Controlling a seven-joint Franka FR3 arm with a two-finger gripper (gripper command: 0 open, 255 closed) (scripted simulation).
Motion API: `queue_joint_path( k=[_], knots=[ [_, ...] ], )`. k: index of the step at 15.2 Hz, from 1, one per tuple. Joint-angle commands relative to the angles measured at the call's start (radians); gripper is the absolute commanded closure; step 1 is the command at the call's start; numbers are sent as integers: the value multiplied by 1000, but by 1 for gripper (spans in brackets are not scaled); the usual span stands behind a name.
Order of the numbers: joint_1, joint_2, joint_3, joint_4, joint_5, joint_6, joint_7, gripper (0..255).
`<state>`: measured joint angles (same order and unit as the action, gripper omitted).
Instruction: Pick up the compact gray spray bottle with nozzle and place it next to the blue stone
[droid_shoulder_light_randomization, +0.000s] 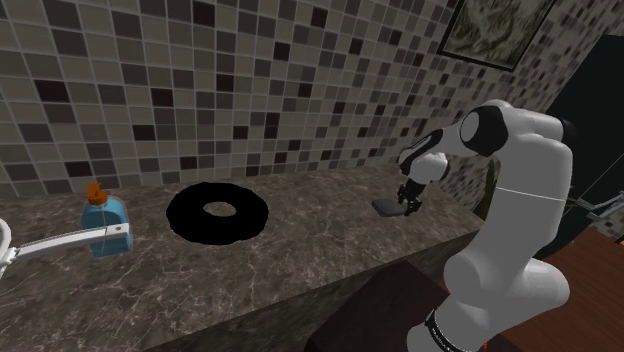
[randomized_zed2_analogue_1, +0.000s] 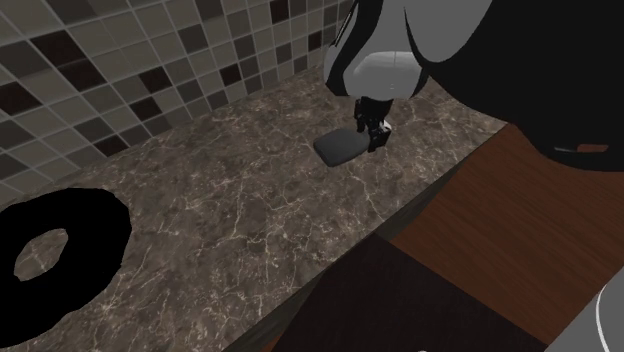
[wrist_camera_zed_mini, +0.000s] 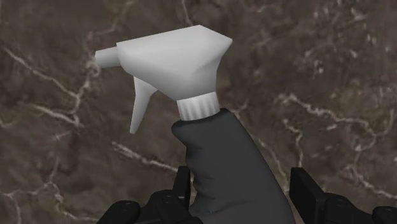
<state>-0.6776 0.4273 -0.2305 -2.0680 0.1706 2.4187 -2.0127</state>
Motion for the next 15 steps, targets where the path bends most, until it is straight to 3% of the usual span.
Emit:
queue_joint_path(
  k=[1, 15],
  knots=[
    [3, -19, -4, 1, -7, -19, 5, 255],
    [20, -150, -29, 27, -59, -172, 41, 255]
  ],
)
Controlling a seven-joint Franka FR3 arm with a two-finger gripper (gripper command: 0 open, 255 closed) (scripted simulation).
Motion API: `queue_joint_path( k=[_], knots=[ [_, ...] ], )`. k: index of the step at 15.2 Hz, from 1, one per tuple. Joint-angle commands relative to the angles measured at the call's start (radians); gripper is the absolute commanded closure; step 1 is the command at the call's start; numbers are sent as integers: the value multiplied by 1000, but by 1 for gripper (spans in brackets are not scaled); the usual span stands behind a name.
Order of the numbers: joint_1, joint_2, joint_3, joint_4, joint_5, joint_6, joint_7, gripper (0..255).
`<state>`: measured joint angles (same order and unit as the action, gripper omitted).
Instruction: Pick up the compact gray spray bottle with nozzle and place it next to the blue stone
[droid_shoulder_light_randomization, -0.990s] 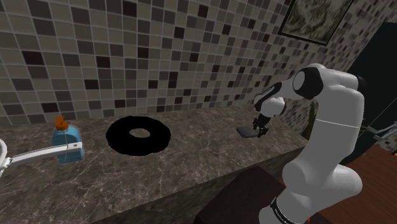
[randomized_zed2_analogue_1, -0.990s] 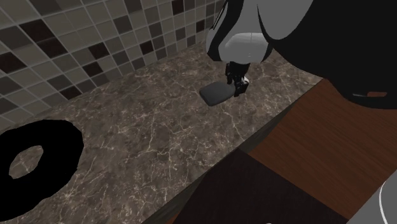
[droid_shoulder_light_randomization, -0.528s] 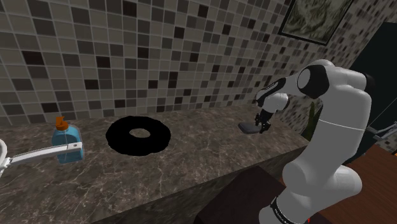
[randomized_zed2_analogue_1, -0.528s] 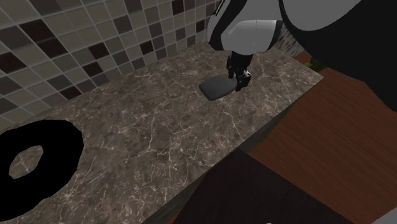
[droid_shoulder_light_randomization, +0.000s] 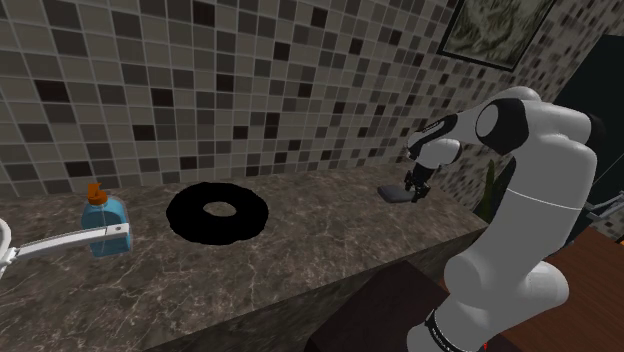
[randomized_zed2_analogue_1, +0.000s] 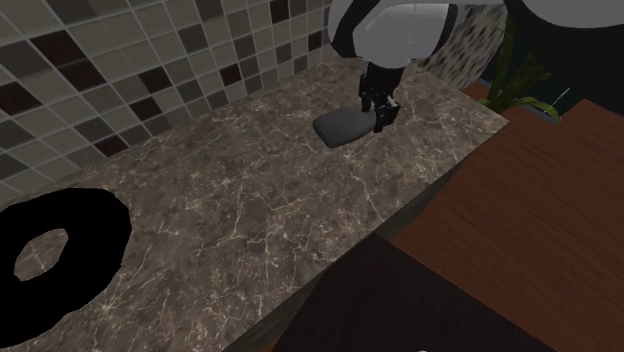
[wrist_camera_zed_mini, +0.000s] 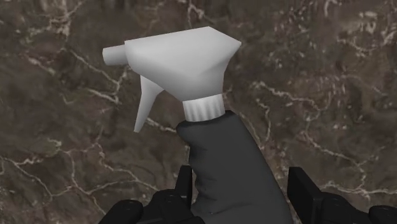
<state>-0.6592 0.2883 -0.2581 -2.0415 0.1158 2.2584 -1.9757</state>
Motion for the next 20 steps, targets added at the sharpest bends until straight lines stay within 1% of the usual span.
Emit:
queue_joint_path(
  k=[1, 6, 13, 20],
  knots=[
    [3, -19, -2, 4, -8, -23, 6, 255],
    [6, -57, -7, 25, -22, -79, 17, 255],
    [110, -129, 52, -70, -43, -48, 186, 255],
    [207, -158, 122, -108, -50, -32, 357, 255]
  ],
)
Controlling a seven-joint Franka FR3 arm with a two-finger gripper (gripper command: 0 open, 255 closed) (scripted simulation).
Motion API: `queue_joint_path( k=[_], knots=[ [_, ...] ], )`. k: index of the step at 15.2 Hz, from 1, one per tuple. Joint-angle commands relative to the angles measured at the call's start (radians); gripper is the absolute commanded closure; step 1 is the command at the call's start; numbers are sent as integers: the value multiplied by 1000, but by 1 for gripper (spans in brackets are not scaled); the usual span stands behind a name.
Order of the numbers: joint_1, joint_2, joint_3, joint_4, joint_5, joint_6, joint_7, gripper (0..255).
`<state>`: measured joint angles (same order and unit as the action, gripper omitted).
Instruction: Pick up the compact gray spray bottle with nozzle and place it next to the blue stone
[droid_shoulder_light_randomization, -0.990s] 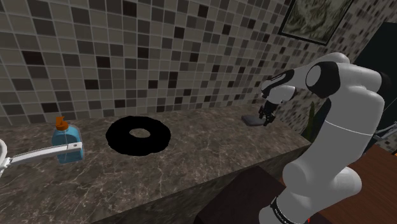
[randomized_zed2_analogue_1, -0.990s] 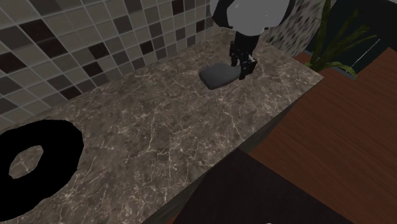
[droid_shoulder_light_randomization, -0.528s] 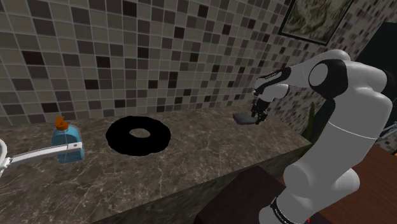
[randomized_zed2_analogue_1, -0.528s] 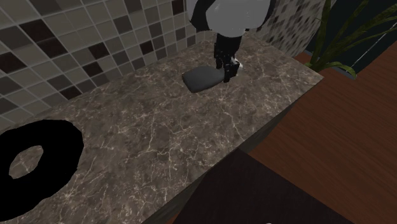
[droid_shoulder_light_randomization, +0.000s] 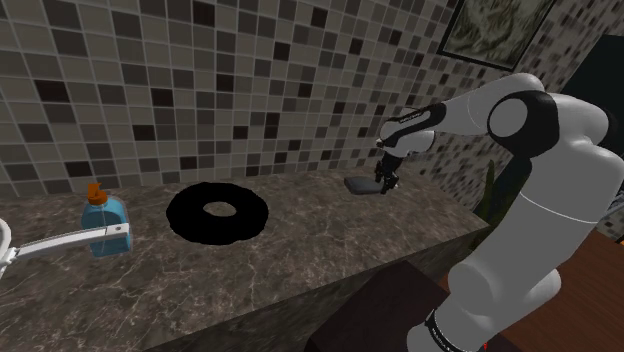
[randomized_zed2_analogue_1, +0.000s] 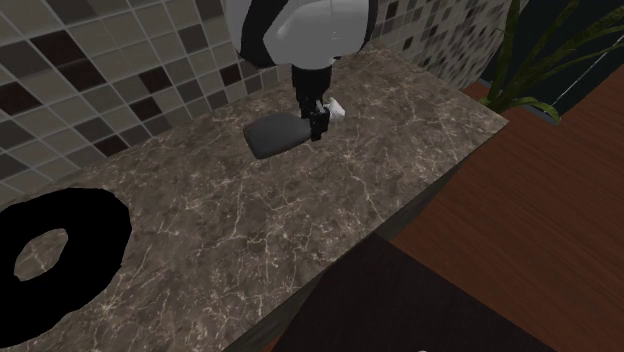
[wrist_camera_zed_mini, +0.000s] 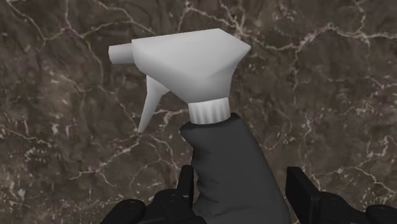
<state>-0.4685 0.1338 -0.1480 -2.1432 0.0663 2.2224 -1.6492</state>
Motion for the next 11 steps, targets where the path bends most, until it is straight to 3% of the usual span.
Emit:
queue_joint_path(
  k=[1, 11],
  knots=[
    [30, -4, 23, -7, -1, 5, 54, 255],
    [164, 36, 124, 48, -3, 1, 292, 255]
  ],
)
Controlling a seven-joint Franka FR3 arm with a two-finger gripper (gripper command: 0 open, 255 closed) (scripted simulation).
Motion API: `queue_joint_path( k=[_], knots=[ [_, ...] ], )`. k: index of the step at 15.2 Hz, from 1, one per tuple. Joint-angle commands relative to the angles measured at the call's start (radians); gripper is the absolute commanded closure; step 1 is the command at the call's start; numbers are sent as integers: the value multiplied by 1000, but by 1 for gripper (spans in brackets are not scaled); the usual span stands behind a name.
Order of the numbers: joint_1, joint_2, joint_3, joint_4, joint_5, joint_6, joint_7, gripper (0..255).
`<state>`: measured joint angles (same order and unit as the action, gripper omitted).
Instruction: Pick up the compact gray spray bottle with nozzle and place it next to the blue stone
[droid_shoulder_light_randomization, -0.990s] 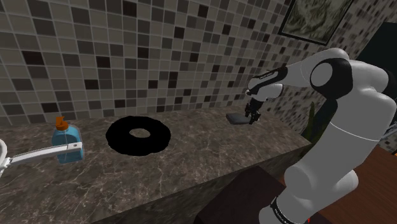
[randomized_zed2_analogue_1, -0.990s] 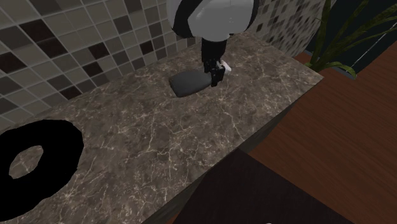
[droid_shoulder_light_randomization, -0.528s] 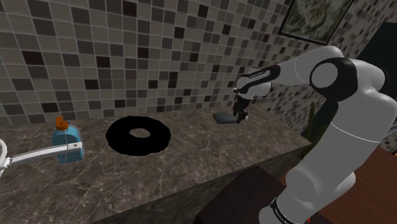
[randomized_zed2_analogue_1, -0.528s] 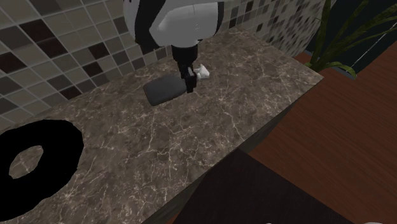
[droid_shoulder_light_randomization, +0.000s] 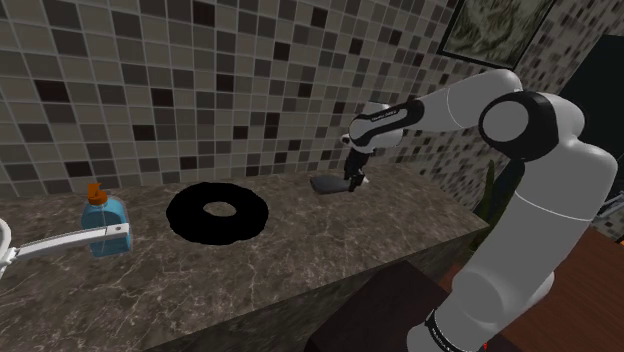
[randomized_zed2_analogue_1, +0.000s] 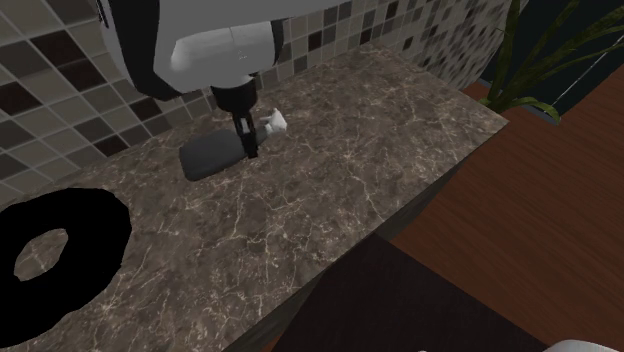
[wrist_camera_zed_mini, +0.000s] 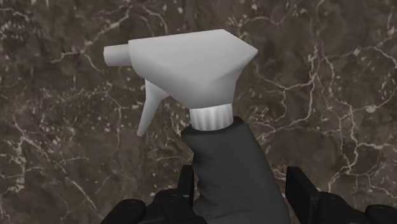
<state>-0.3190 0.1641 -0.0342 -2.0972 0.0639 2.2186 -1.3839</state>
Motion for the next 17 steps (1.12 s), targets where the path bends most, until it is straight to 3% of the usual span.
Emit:
queue_joint_path(
  k=[1, 9, 17],
  knots=[
    [28, 14, 20, 14, -1, 3, 50, 255],
    [135, 111, 86, 151, -16, -28, 231, 255],
    [143, 171, 88, 134, -17, 49, 239, 255]
  ],
)
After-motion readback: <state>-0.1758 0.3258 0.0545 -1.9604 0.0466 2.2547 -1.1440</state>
